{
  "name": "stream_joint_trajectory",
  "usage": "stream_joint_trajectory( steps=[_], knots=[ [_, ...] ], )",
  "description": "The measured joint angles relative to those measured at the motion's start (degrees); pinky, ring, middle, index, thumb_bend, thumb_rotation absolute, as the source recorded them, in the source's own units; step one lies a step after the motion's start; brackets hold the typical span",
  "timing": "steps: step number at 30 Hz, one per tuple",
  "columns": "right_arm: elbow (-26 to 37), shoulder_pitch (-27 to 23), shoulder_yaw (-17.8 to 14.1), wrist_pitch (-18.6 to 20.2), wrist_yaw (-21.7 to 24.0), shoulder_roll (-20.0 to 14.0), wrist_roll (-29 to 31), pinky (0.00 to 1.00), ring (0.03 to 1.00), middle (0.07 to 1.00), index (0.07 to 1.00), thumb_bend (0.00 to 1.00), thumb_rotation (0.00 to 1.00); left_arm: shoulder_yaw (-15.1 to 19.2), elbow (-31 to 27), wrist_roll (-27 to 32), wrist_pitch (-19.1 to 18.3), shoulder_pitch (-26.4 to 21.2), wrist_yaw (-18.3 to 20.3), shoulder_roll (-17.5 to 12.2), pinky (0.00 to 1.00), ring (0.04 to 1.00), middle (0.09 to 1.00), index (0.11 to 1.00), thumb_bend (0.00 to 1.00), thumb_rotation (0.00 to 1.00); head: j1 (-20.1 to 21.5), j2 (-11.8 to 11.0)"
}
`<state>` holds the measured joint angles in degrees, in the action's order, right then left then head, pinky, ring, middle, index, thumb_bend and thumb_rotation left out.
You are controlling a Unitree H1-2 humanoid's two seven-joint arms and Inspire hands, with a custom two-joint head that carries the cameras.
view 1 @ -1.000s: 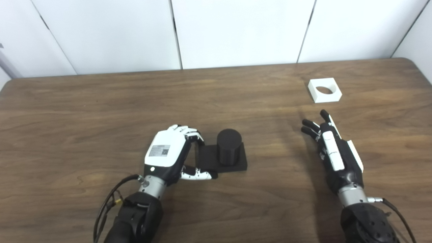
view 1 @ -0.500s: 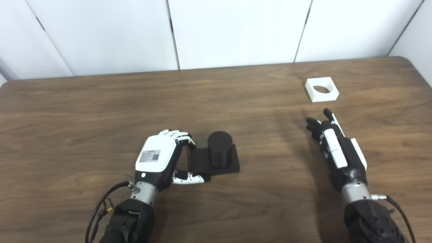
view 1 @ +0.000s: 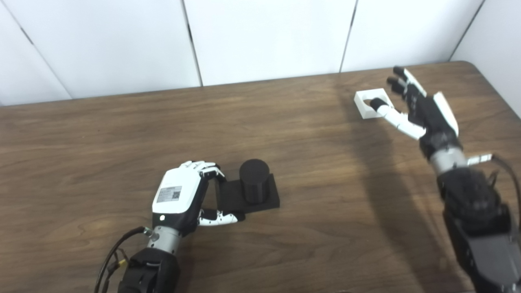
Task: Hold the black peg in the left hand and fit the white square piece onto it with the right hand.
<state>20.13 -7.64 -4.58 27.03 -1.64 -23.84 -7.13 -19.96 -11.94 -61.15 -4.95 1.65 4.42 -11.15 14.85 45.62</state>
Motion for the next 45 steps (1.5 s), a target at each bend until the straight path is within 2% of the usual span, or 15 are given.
stream_joint_trajectory(
  steps=[2,3,8,12,13,16,19,27,30,34,45],
  knots=[
    [-0.8,-1.7,1.3,0.3,1.7,-1.8,-2.8,0.92,0.913,0.904,0.927,0.70,0.46,-0.2,0.0,0.0,-0.1,0.0,-0.3,0.0,0.87,0.812,0.765,0.486,0.52,0.05,2.1,-0.8],
    [-1.2,-2.6,1.7,0.3,2.7,-2.6,-3.6,0.91,0.912,0.901,0.923,0.75,0.48,-0.2,0.0,0.0,-0.1,0.0,-0.4,0.0,0.87,0.809,0.763,0.486,0.52,0.05,3.1,-1.2],
    [-5.8,-7.4,4.3,0.2,6.7,-7.4,-9.2,0.86,0.908,0.916,0.926,0.82,0.48,-0.4,0.3,0.0,0.0,0.4,-1.9,-0.1,0.86,0.807,0.762,0.486,0.52,0.05,5.4,-2.6],
    [-9.7,-10.7,8.4,0.2,10.2,-11.0,-13.9,0.84,0.945,0.945,0.934,0.89,0.38,-0.3,0.3,0.2,0.2,0.6,-2.4,-0.4,0.84,0.800,0.759,0.486,0.52,0.05,8.3,-4.4],
    [-11.0,-11.7,9.7,0.2,11.3,-12.0,-15.1,0.84,0.952,0.946,0.931,0.91,0.36,-0.3,0.4,0.2,0.3,0.7,-2.5,-0.4,0.84,0.798,0.758,0.486,0.52,0.05,9.0,-5.5],
    [-14.6,-15.0,12.8,0.0,13.9,-13.8,-18.2,0.91,0.990,0.970,0.934,0.96,0.34,-0.4,0.6,0.3,0.6,0.9,-3.3,-0.5,0.83,0.791,0.753,0.486,0.52,0.05,10.1,-6.9],
    [-17.2,-18.3,16.0,0.0,18.4,-15.6,-21.3,0.99,0.999,0.997,0.946,0.99,0.32,-0.5,0.9,0.5,1.0,1.1,-4.0,-0.6,0.82,0.788,0.747,0.486,0.52,0.05,10.9,-7.5],
    [-24.1,-24.7,22.2,-0.3,26.4,-17.3,-28.2,1.00,1.000,1.000,0.944,1.00,0.35,-0.3,1.9,2.6,1.4,1.2,-5.2,-0.8,0.84,0.800,0.746,0.486,0.52,0.05,15.0,-9.9],
    [-26.4,-26.4,23.7,-0.3,28.5,-17.3,-30.1,1.00,1.000,1.000,0.943,1.00,0.35,-0.4,2.5,3.1,2.0,1.2,-6.4,-1.0,0.84,0.797,0.744,0.486,0.52,0.05,15.0,-10.1],
    [-29.6,-28.2,25.4,-0.8,29.8,-17.2,-32.4,1.00,1.000,0.993,0.938,1.00,0.36,-0.5,3.4,3.7,2.9,1.1,-7.7,-1.1,0.86,0.805,0.748,0.486,0.52,0.05,14.8,-11.4],
    [-35.0,-29.7,26.7,-0.6,32.2,-17.2,-35.3,1.00,1.000,0.989,0.932,1.00,0.34,-1.3,4.8,3.8,3.2,1.1,-10.3,-1.1,0.86,0.808,0.752,0.486,0.52,0.05,12.3,-13.4]
  ],
)
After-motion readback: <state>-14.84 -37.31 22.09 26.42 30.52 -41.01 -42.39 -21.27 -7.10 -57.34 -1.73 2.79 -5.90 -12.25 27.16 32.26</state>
